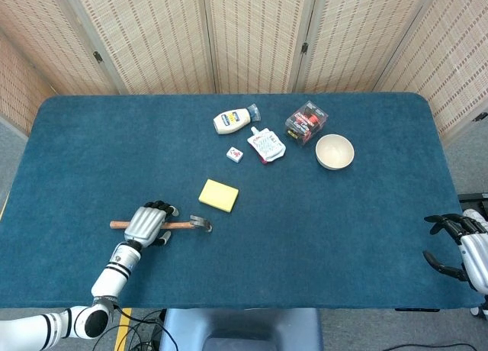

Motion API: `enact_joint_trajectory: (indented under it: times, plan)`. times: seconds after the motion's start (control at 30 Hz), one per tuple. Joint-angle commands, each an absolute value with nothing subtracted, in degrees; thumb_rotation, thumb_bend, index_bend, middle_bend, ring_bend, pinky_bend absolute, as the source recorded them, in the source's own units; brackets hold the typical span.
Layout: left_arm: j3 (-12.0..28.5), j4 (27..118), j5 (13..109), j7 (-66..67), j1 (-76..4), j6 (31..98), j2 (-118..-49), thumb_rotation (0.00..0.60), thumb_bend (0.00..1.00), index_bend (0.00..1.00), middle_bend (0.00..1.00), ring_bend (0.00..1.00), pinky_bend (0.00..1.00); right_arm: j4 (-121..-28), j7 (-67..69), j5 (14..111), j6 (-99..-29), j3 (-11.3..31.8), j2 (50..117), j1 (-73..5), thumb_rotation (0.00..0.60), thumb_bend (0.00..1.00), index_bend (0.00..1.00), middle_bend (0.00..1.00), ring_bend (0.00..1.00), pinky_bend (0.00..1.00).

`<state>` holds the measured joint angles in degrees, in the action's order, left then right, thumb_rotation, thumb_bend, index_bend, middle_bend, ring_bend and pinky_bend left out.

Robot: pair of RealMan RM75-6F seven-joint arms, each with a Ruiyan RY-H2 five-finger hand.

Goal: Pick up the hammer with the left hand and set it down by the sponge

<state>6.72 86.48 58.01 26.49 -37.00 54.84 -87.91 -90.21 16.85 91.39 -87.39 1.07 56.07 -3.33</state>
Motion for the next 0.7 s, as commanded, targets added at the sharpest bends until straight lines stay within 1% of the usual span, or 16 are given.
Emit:
enact_joint_trajectory:
  times: [0.03,0.37,0.47,0.6,0.63,0.7]
  plan:
    - [6.6,86.7,58.1,26.3,-37.1,54.8,-87.8,0.6,0.46,0.34,0.32,0.22,0.25,-90.2,16.8,91.4,-87.3,1.1,56.0,-3.3,0.6,0.17,0.31,0.46,0.27,0.27]
    - [5.9,86.2,58.1,25.7,-37.6,54.0,-87.8,0.6,0.53,0.4,0.37,0.27,0.25,-90.4,16.7,91.2,-87.1,1.2,55.9,-3.4,0.6,0.17,0.31,0.46,0.27,0.27]
    - [5.8,85.8,59.2,24.6,-37.4,54.6,-88.0,0.6,0.58,0.44,0.42,0.31,0.25,-90.5,16.6,91.2,-87.0,1.2,55.9,-3.4,0.6,0.17,0.31,0.46,0.27,0.27]
    - [5.6,84.6,59.6,23.4,-37.5,54.0,-88.2,0.6,0.59,0.5,0.49,0.38,0.26,-90.7,16.3,91.1,-86.9,1.2,55.9,-3.4,0.6,0.17,0.31,0.46,0.27,0.27]
    - [5.6,84.3,59.8,22.9,-37.5,53.7,-88.2,0.6,0.59,0.51,0.5,0.39,0.26,-90.8,16.3,91.1,-86.9,1.2,55.9,-3.4,0.6,0.17,0.31,0.46,0.27,0.27]
    - [5.6,83.8,60.6,21.8,-37.4,53.8,-88.2,0.6,0.59,0.55,0.54,0.42,0.31,-90.9,16.2,91.1,-87.0,1.2,55.9,-3.4,0.6,0.17,0.31,0.46,0.27,0.27]
